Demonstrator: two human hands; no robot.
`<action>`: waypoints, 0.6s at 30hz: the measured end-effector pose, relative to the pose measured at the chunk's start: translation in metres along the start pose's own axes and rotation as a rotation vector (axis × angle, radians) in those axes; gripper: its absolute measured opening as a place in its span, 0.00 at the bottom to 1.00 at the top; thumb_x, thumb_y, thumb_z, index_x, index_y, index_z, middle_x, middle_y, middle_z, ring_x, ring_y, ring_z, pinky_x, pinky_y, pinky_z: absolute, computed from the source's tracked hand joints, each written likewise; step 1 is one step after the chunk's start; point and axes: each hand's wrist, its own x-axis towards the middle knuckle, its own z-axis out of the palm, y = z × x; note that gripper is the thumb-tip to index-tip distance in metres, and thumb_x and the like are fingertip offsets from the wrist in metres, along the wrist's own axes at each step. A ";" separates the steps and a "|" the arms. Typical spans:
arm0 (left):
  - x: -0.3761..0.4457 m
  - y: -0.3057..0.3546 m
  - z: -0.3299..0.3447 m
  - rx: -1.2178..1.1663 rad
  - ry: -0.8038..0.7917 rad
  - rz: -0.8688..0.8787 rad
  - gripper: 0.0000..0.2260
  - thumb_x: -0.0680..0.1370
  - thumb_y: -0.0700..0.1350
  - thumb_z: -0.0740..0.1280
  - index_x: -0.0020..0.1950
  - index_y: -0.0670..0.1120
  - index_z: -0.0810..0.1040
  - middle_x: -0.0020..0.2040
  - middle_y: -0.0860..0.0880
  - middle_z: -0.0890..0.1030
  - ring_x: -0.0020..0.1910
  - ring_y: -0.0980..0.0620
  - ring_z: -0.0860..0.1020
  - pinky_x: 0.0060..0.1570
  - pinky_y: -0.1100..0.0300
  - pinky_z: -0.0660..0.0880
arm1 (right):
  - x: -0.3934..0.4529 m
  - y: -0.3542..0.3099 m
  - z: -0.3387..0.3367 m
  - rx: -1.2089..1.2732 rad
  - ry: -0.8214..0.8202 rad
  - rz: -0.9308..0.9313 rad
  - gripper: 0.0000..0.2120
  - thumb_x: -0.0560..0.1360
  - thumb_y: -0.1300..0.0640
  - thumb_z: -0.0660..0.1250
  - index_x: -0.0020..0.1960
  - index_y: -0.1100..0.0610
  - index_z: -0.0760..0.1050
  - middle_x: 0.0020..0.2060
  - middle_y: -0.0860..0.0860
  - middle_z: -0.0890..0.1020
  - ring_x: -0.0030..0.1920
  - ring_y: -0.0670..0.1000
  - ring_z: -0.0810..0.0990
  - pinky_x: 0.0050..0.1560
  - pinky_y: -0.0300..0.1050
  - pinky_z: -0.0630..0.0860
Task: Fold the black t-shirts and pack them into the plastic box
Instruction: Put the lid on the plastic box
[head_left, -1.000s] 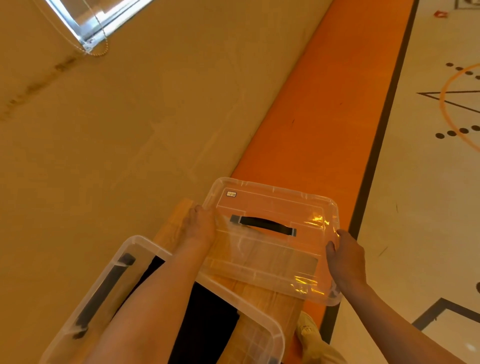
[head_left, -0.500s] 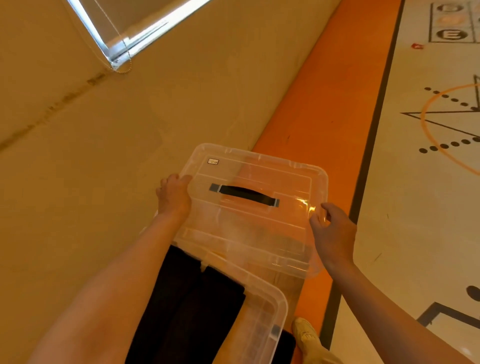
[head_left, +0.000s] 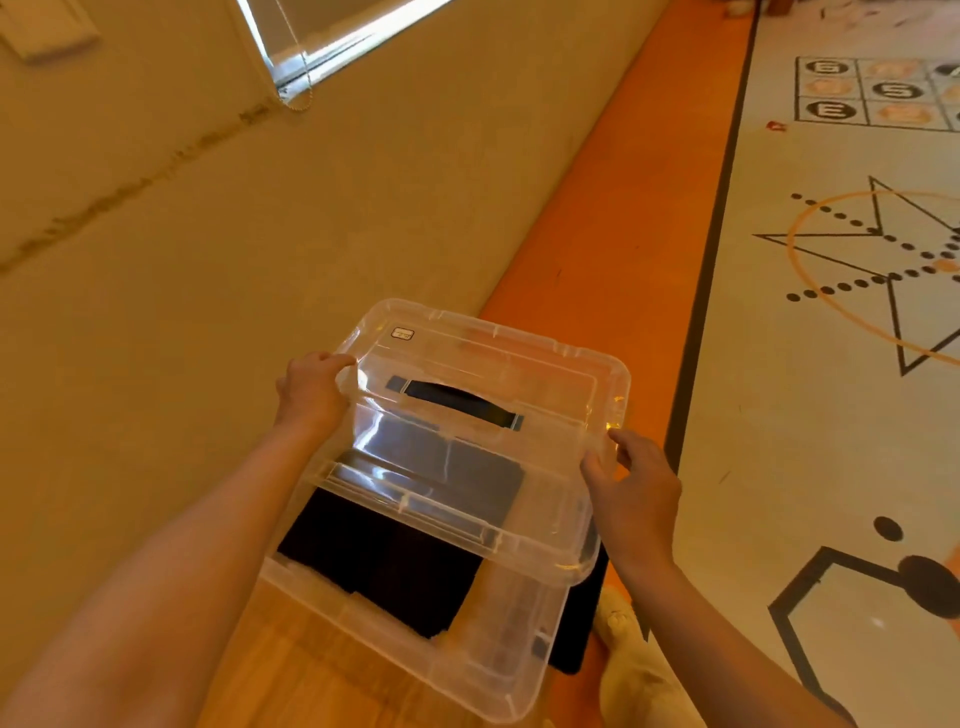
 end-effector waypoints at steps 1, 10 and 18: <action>-0.006 -0.006 0.002 -0.008 0.004 0.008 0.21 0.75 0.36 0.69 0.66 0.50 0.76 0.67 0.44 0.74 0.66 0.41 0.68 0.62 0.50 0.64 | -0.009 0.000 0.000 -0.008 -0.001 -0.008 0.16 0.73 0.59 0.71 0.61 0.57 0.77 0.55 0.50 0.80 0.54 0.49 0.77 0.54 0.42 0.74; -0.037 -0.038 0.010 -0.045 0.022 0.025 0.22 0.76 0.30 0.60 0.66 0.47 0.77 0.65 0.43 0.75 0.63 0.39 0.71 0.60 0.50 0.68 | -0.064 -0.006 -0.002 -0.066 -0.013 -0.038 0.20 0.74 0.54 0.71 0.64 0.57 0.74 0.60 0.49 0.75 0.57 0.42 0.71 0.52 0.24 0.64; -0.047 -0.047 0.003 -0.060 -0.038 0.084 0.22 0.77 0.31 0.62 0.68 0.48 0.73 0.65 0.45 0.74 0.60 0.43 0.73 0.49 0.56 0.70 | -0.088 -0.006 -0.002 -0.096 -0.049 -0.032 0.22 0.75 0.55 0.70 0.66 0.57 0.71 0.64 0.49 0.70 0.59 0.39 0.64 0.55 0.24 0.60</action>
